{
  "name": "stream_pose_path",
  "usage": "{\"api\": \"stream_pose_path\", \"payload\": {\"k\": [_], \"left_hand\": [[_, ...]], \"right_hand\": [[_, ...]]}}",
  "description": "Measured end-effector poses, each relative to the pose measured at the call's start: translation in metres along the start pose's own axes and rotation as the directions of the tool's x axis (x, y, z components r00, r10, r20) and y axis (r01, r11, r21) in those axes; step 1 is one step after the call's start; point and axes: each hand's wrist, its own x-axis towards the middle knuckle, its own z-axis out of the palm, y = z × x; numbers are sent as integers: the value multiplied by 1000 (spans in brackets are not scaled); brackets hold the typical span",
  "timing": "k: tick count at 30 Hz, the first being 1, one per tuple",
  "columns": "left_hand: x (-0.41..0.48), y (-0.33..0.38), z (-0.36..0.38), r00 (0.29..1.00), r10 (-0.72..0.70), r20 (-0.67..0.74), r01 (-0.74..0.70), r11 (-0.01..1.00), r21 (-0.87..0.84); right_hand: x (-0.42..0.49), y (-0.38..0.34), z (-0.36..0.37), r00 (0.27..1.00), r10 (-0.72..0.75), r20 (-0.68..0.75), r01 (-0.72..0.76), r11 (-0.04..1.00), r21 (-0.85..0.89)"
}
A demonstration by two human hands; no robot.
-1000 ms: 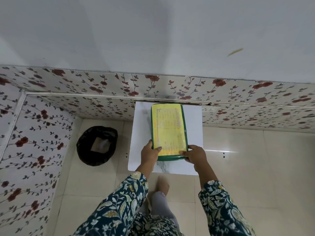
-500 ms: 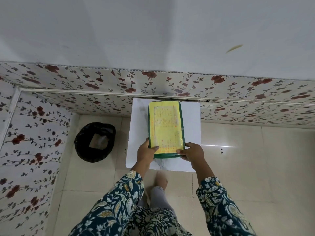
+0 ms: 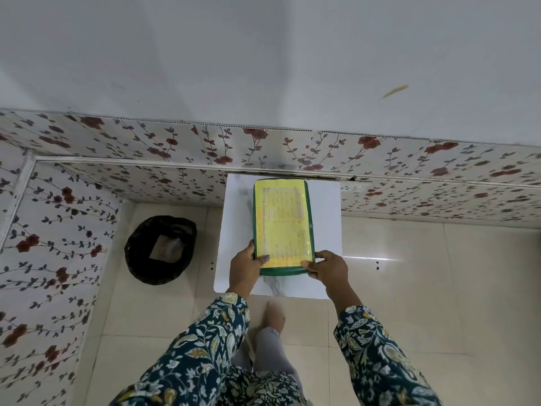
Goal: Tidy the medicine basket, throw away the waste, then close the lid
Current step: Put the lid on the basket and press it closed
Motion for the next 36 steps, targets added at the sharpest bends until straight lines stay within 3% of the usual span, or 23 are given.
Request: {"api": "stream_pose_path", "payload": {"k": [5, 7, 9, 10, 12, 14, 16, 18, 26, 28, 30, 32, 34, 36], "left_hand": [[-3, 14, -5, 999, 35, -3, -35, 998, 54], [-4, 35, -6, 999, 14, -40, -11, 996, 84], [4, 59, -6, 991, 98, -88, -71, 961, 267], [12, 72, -7, 977, 194, -90, -143, 906, 398], [33, 95, -10, 926, 377, 26, -297, 684, 666], [56, 108, -18, 901, 391, 188, -367, 458, 810], [69, 108, -25, 901, 326, 287, -400, 366, 840], [77, 103, -30, 889, 319, 330, -433, 347, 832], [85, 101, -31, 874, 337, 349, -450, 296, 843], [77, 107, -32, 886, 342, 313, -437, 388, 811], [60, 101, -31, 942, 297, 158, -327, 696, 639], [41, 78, -28, 993, 103, 58, -118, 907, 404], [25, 52, -22, 998, -40, 50, 23, 953, 303], [19, 40, -16, 1000, -4, -30, 11, 966, 257]], "right_hand": [[-4, 1, 4, 999, 10, 33, -11, 1000, 14], [-2, -10, 9, 999, -49, 18, 52, 986, -156], [4, -31, 12, 978, -207, -8, 191, 915, -356], [7, -46, 13, 954, -301, -1, 273, 866, -419], [19, -75, 19, 883, -463, 80, 430, 728, -535], [37, -95, 25, 837, -504, 214, 506, 561, -655], [51, -97, 30, 830, -462, 312, 512, 407, -757], [59, -91, 32, 825, -456, 333, 502, 324, -802], [66, -90, 34, 818, -463, 340, 529, 375, -762], [58, -96, 32, 832, -464, 305, 523, 471, -710], [45, -93, 26, 895, -401, 195, 435, 689, -580], [29, -75, 18, 977, -162, 141, 211, 848, -487], [13, -47, 12, 982, 79, 173, -7, 924, -381], [9, -29, 12, 978, 107, 177, -82, 986, -148]]}}
